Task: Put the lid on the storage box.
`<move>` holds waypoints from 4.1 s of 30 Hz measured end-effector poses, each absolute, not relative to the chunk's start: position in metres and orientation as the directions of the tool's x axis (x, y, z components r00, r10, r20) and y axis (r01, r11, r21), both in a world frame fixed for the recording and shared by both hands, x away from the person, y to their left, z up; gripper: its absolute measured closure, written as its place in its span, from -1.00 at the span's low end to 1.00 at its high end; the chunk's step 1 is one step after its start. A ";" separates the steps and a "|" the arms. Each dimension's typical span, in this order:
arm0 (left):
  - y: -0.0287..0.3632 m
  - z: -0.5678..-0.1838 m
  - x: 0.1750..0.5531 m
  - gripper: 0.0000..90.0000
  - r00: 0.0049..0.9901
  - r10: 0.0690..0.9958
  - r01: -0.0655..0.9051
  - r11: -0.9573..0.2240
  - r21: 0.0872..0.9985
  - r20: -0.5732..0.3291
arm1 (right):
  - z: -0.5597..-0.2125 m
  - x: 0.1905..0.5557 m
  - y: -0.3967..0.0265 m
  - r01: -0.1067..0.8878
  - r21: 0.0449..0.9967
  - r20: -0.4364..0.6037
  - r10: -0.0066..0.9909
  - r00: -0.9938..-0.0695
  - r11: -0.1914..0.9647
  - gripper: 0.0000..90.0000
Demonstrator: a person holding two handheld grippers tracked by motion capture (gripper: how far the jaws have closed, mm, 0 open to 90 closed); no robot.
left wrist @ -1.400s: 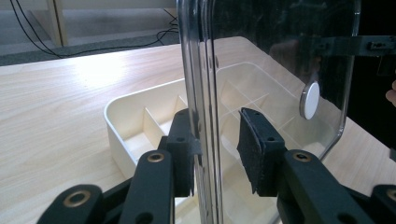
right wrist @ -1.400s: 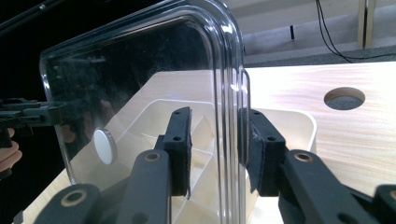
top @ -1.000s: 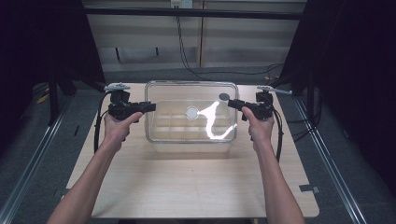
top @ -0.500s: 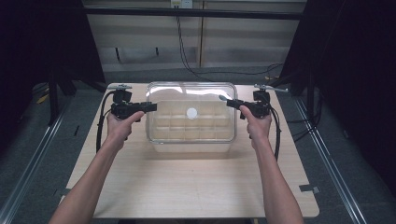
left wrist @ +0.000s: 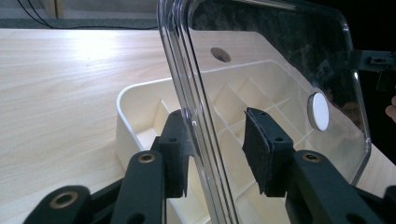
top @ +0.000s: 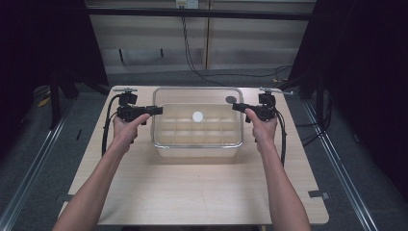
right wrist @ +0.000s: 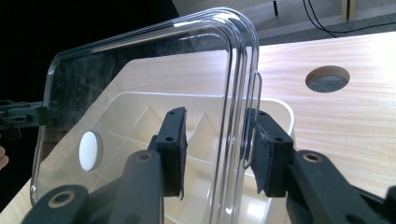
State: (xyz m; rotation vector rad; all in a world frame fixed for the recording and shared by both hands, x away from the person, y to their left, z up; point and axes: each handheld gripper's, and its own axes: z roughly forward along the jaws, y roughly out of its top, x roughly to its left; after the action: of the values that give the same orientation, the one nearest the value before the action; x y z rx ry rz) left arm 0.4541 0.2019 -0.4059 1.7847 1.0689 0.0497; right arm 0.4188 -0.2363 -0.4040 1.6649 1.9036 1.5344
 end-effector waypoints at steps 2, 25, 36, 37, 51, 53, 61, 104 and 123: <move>0.202 -0.407 0.455 0.36 0.602 0.680 0.639 -0.095 0.763 -0.419 | -0.405 0.420 -0.236 0.629 0.760 0.463 0.814 -0.352 -0.161 0.33; 0.200 -0.420 0.468 0.30 0.577 0.713 0.676 -0.145 0.722 -0.397 | -0.417 0.436 -0.230 0.700 0.703 0.443 0.847 -0.293 -0.125 0.21; 0.203 -0.430 0.473 0.36 0.548 0.713 0.711 -0.122 0.693 -0.437 | -0.425 0.444 -0.227 0.725 0.683 0.415 0.866 -0.279 -0.094 0.14; 0.203 -0.430 0.473 0.35 0.550 0.713 0.712 -0.127 0.691 -0.435 | -0.426 0.444 -0.227 0.726 0.681 0.414 0.867 -0.276 -0.095 0.13; 0.199 -0.435 0.476 0.26 0.548 0.725 0.721 -0.159 0.674 -0.416 | -0.434 0.448 -0.215 0.734 0.675 0.357 0.905 -0.232 -0.078 -0.07; 0.199 -0.436 0.477 0.26 0.554 0.724 0.723 -0.175 0.668 -0.411 | -0.436 0.448 -0.214 0.736 0.673 0.348 0.910 -0.224 -0.076 -0.08; 0.198 -0.440 0.477 0.23 0.544 0.730 0.729 -0.166 0.664 -0.415 | -0.439 0.449 -0.208 0.730 0.682 0.278 0.937 -0.210 -0.039 -0.15; 0.226 -0.434 0.410 0.22 0.613 0.715 0.640 -0.198 0.742 -0.338 | -0.416 0.378 -0.234 0.637 0.771 0.306 0.878 -0.367 -0.002 -0.17; 0.255 -0.440 0.326 -0.02 0.646 0.717 0.577 -0.235 0.783 -0.261 | -0.415 0.296 -0.228 0.571 0.821 0.304 0.829 -0.468 0.022 -0.19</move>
State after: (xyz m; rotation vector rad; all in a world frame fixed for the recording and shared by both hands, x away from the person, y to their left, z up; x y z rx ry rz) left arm 0.3258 0.2546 -0.4398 1.9249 1.0183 0.1880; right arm 0.2964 -0.2276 -0.4150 1.4468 2.0392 1.4244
